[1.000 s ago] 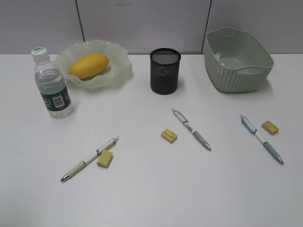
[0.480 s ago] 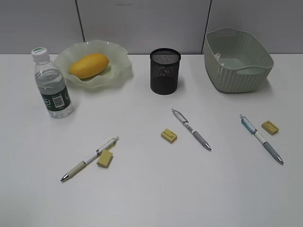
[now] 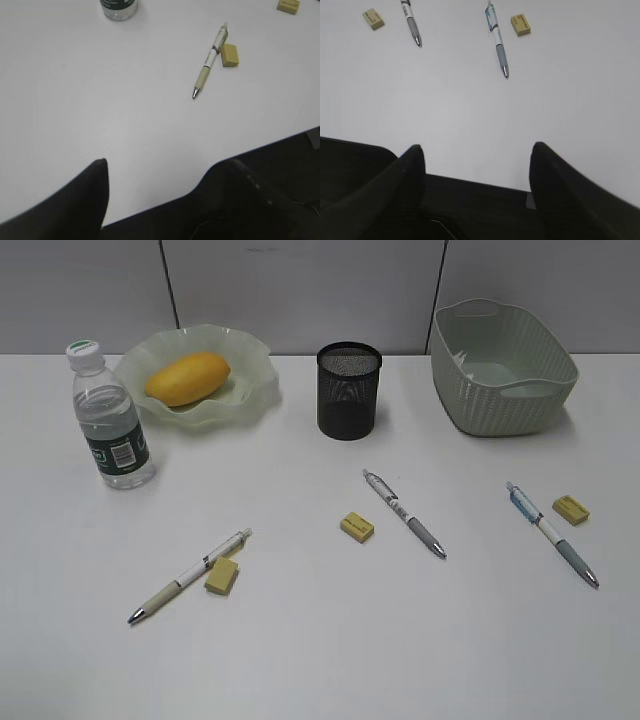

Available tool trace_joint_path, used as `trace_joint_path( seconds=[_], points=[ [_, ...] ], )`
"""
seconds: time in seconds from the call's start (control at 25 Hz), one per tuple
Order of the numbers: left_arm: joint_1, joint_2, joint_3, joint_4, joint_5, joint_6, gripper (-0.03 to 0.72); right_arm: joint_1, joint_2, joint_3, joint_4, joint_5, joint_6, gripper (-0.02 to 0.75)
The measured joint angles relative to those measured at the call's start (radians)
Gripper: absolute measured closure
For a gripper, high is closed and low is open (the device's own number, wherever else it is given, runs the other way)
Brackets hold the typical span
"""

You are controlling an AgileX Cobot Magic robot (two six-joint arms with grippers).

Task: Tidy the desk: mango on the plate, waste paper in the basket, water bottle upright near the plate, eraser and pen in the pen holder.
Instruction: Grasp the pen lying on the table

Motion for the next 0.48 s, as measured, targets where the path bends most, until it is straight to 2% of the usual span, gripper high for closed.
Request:
trace_joint_path(
  seconds=[0.24, 0.48],
  points=[
    [0.000, 0.000, 0.000, -0.001, 0.000, 0.000, 0.149, 0.000, 0.067, -0.006, 0.000, -0.011, -0.002, 0.225],
    [0.000, 0.000, 0.000, -0.001, 0.000, 0.000, 0.151, 0.000, 0.245, -0.078, -0.008, -0.046, -0.004, 0.225]
  ],
)
